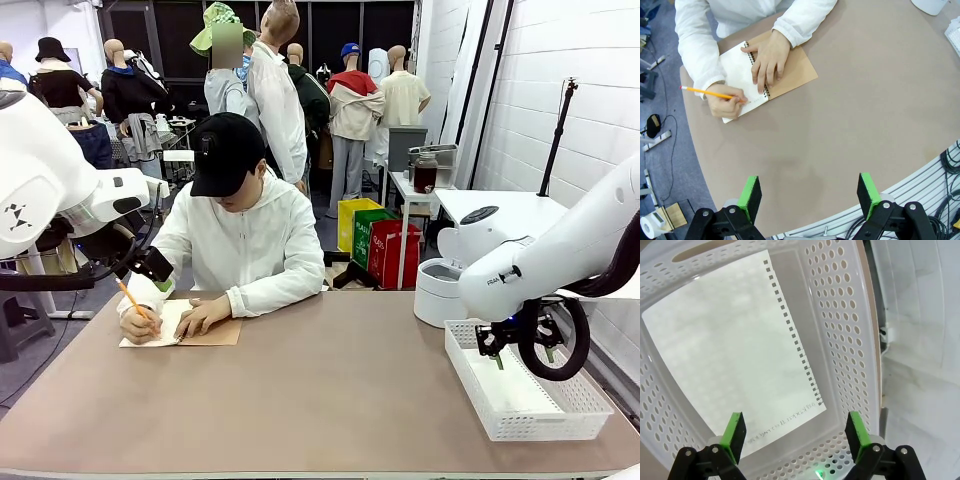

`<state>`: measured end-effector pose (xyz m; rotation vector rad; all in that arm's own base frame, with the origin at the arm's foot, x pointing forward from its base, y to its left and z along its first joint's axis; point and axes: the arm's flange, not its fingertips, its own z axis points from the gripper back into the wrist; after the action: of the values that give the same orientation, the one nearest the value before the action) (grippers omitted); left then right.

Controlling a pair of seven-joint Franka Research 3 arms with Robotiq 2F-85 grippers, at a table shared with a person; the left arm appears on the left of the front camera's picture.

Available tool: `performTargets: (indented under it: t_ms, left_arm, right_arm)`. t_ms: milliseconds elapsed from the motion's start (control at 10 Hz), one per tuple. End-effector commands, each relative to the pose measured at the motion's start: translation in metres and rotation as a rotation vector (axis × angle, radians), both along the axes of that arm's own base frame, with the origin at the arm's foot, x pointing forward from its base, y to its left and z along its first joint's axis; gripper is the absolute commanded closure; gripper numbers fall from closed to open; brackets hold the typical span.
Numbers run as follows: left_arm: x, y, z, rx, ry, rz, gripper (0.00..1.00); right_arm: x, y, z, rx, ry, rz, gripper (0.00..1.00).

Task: Sort the paper based on its condition.
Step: If a person hands you a paper, place it in the Organizing basket , and if it's crumpled, put it in the Trash can.

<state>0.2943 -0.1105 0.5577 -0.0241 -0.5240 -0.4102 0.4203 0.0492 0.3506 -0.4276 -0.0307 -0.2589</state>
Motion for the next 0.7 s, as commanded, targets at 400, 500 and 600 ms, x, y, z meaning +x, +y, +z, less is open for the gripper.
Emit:
performTargets:
  t_ms: [400,500,600]
  left_arm:
    - [-0.0001,0.0001,0.0002,-0.002,0.0,-0.001,0.0]
    - [-0.0001,0.0001,0.0002,-0.002,0.0,-0.001,0.0]
    - [-0.0001,0.0001,0.0002,-0.002,0.0,-0.001,0.0]
  right_arm:
    - [-0.0009,-0.0009,-0.0039,-0.01,0.007,0.005,0.0]
    - [-0.0009,-0.0009,-0.0039,-0.01,0.007,0.005,0.0]
    - [-0.0009,-0.0009,-0.0039,-0.01,0.007,0.005,0.0]
